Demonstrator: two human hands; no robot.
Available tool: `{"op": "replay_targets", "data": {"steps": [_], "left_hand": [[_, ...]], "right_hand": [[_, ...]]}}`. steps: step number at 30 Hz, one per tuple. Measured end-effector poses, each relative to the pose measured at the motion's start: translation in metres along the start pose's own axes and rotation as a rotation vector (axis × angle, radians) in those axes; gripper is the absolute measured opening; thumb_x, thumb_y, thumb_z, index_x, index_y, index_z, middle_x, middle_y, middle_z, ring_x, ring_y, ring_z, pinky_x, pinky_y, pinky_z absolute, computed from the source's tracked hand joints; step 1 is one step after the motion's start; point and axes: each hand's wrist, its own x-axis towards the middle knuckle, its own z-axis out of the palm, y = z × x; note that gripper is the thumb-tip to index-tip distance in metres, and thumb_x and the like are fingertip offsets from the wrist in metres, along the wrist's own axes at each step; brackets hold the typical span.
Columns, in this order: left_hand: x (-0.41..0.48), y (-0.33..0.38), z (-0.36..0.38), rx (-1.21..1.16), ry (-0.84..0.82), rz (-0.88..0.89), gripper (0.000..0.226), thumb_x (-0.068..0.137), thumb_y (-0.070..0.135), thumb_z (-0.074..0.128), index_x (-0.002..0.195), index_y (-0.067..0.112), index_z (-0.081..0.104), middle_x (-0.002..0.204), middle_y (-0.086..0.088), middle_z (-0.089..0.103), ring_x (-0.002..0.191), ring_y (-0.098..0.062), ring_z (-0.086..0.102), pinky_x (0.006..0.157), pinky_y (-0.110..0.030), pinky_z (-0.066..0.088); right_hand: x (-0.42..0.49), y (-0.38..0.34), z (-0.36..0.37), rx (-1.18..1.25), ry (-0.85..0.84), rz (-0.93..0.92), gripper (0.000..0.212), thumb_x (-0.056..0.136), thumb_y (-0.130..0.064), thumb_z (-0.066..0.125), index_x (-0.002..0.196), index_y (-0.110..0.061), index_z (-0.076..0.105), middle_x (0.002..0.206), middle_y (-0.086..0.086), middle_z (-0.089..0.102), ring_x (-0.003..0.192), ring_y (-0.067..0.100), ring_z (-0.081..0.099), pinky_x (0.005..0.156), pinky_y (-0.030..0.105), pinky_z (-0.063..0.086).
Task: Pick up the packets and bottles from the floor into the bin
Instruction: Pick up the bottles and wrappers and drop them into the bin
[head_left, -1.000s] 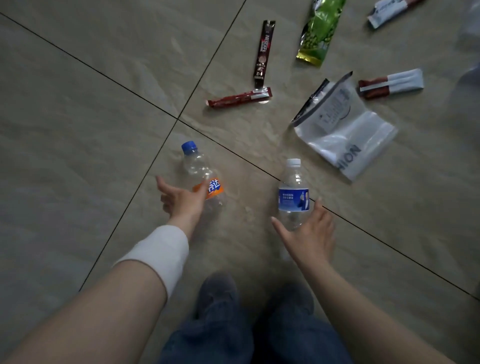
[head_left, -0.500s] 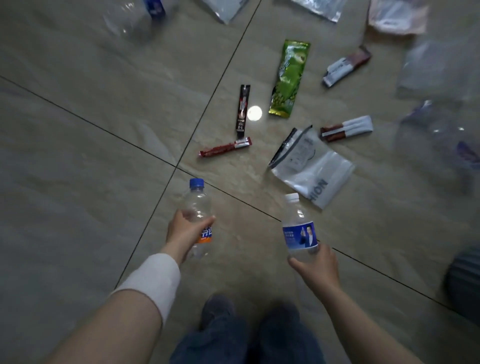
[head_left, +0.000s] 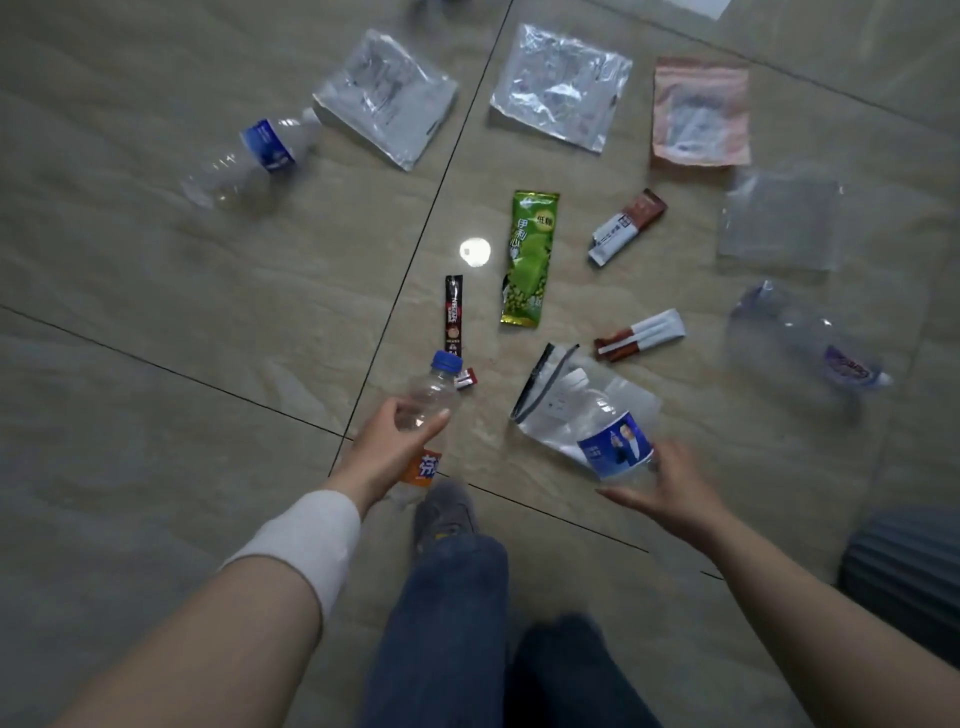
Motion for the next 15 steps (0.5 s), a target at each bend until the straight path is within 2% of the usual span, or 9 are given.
{"op": "replay_targets", "data": {"steps": [2,4,6,8,10,12,15], "left_hand": [[0.022,0.001,0.005,0.091,-0.035,-0.002,0.077,0.057,0.063,0.068,0.116,0.015,0.055,0.12,-0.006,0.058,0.107,-0.022,0.059,0.095,-0.041,0.049],[0.046,-0.005,0.009,0.191,-0.032,0.045,0.067,0.067,0.052,0.071,0.118,0.013,0.053,0.126,-0.007,0.052,0.115,-0.023,0.053,0.099,-0.041,0.044],[0.078,-0.018,0.016,0.291,0.009,0.136,0.059,0.073,0.04,0.073,0.12,0.011,0.052,0.141,-0.008,0.04,0.13,-0.023,0.039,0.11,-0.038,0.032],[0.109,-0.026,0.024,0.377,0.033,0.208,0.057,0.073,0.037,0.073,0.119,0.012,0.052,0.154,-0.004,0.024,0.141,-0.021,0.021,0.114,-0.036,0.02],[0.134,-0.036,0.033,0.455,0.043,0.263,0.053,0.073,0.039,0.073,0.116,0.014,0.053,0.158,-0.001,0.014,0.145,-0.02,0.01,0.117,-0.036,0.014],[0.149,-0.046,0.041,0.556,0.039,0.302,0.053,0.072,0.043,0.073,0.113,0.015,0.055,0.159,-0.002,0.01,0.147,-0.02,0.003,0.118,-0.038,0.01],[0.161,-0.06,0.055,0.632,0.091,0.326,0.061,0.07,0.044,0.073,0.118,0.012,0.054,0.159,-0.007,0.009,0.147,-0.023,0.006,0.118,-0.036,0.01]], "right_hand": [[0.026,-0.003,0.002,-0.125,0.011,-0.059,0.075,0.06,-0.05,0.078,0.121,-0.016,0.05,0.138,0.012,0.031,0.128,0.027,0.029,0.11,0.04,0.028],[0.058,-0.002,0.009,-0.195,-0.019,-0.095,0.074,0.057,-0.051,0.08,0.119,-0.021,0.052,0.152,0.011,0.007,0.14,0.032,0.003,0.116,0.043,0.013],[0.097,0.007,0.018,-0.298,-0.035,-0.163,0.075,0.055,-0.057,0.078,0.12,-0.028,0.053,0.155,0.011,-0.015,0.141,0.033,-0.019,0.116,0.05,-0.002],[0.134,0.016,0.027,-0.41,-0.027,-0.201,0.079,0.055,-0.062,0.075,0.124,-0.033,0.051,0.153,0.011,-0.026,0.138,0.034,-0.029,0.112,0.057,-0.011],[0.162,0.025,0.036,-0.465,-0.013,-0.204,0.084,0.053,-0.065,0.074,0.128,-0.037,0.047,0.153,0.011,-0.027,0.138,0.034,-0.029,0.11,0.059,-0.013],[0.173,0.031,0.047,-0.461,0.017,-0.203,0.087,0.051,-0.065,0.074,0.129,-0.038,0.046,0.155,0.011,-0.021,0.141,0.034,-0.02,0.113,0.058,-0.006],[0.172,0.036,0.061,-0.451,0.151,-0.205,0.088,0.047,-0.065,0.076,0.126,-0.033,0.05,0.154,0.013,0.007,0.139,0.035,0.008,0.113,0.049,0.015]]}}
